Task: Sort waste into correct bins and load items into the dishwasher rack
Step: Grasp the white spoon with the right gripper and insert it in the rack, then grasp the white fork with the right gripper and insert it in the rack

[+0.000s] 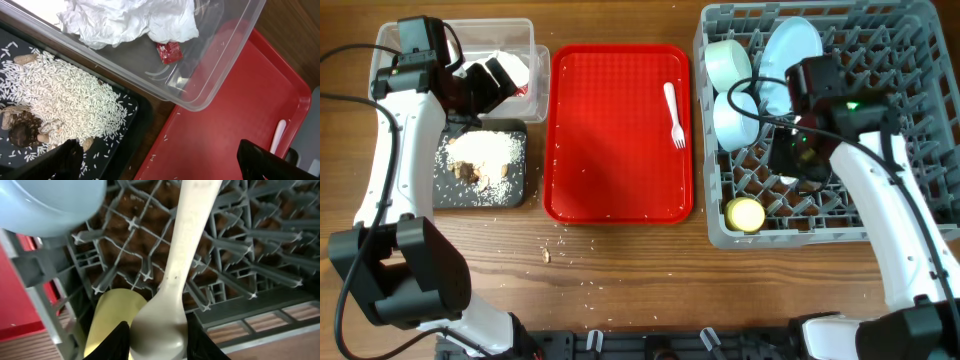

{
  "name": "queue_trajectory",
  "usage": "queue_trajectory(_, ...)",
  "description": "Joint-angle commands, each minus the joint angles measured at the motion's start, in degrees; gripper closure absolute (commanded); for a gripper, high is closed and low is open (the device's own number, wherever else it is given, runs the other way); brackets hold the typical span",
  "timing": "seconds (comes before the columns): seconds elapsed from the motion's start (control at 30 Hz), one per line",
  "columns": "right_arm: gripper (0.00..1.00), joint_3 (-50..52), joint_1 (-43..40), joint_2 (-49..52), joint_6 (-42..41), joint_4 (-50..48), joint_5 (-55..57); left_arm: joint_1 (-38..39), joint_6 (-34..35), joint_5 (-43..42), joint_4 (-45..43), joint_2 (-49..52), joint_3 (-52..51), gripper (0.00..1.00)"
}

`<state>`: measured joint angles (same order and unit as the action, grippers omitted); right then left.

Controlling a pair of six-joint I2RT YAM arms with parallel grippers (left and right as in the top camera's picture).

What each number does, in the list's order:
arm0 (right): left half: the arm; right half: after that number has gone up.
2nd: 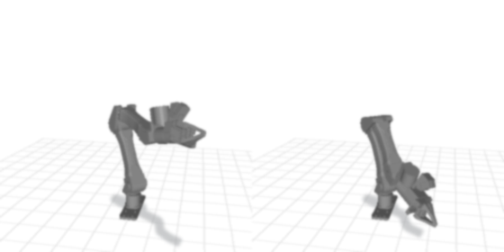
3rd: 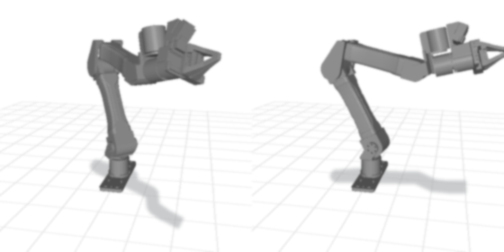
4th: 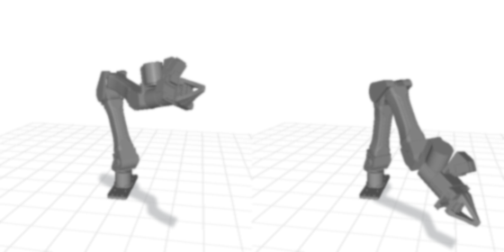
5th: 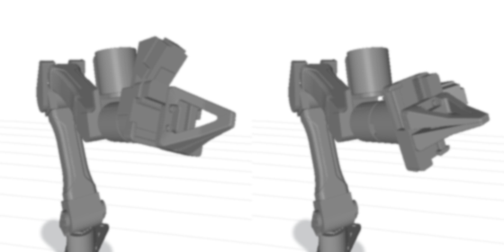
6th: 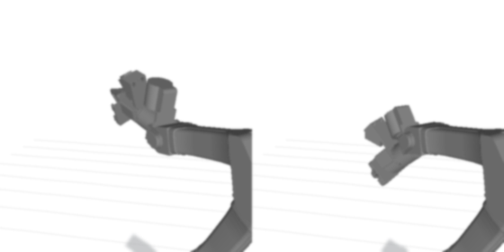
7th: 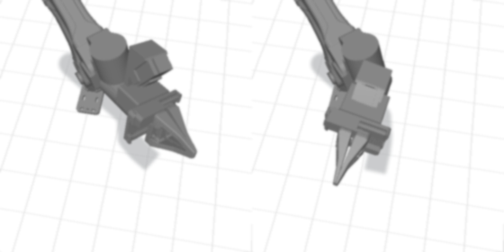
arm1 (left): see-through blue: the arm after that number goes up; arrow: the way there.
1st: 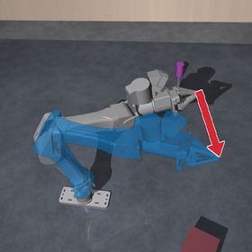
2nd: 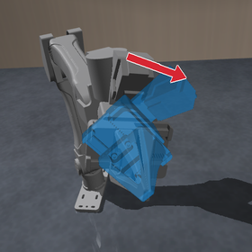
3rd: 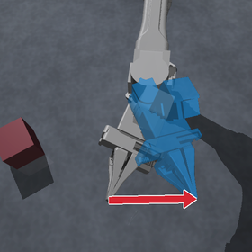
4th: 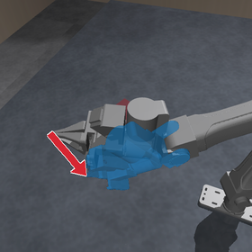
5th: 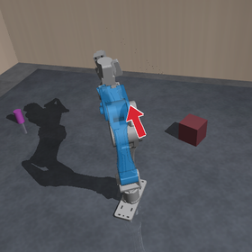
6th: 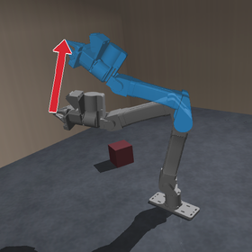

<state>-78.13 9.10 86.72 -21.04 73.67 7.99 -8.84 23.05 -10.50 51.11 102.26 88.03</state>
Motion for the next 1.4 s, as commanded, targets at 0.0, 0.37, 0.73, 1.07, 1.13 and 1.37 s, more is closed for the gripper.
queue_trajectory(0.0, 0.78, 3.7, -0.1, -0.7, -3.5, -3.5, 0.5, -0.2, 0.1, -0.1, -0.1, -1.3, 1.0, 0.00)
queue_trajectory(0.37, 0.42, 10.8, -0.1, -0.7, -0.1, -15.5, -2.1, -0.2, 0.1, -0.1, -0.1, -1.3, 1.0, 0.00)
queue_trajectory(0.73, 0.54, 3.0, 8.4, -0.5, 15.0, -31.8, -17.2, -0.2, 0.1, -0.1, -0.1, -1.3, 1.0, 0.00)
queue_trajectory(1.07, 0.55, -22.3, 17.0, 28.7, 21.0, -32.9, -5.4, -0.2, 0.1, -0.1, -0.1, -1.3, 1.0, 0.00)
queue_trajectory(1.13, 0.59, -22.7, 16.5, 33.9, 21.1, -32.9, -4.0, -0.2, 0.1, -0.1, -0.1, -1.3, 1.0, 0.00)
queue_trajectory(1.37, 0.67, -22.7, 16.5, 42.8, 22.1, -33.1, -2.2, -0.2, 0.1, -0.1, -0.1, -1.3, 1.0, 0.00)
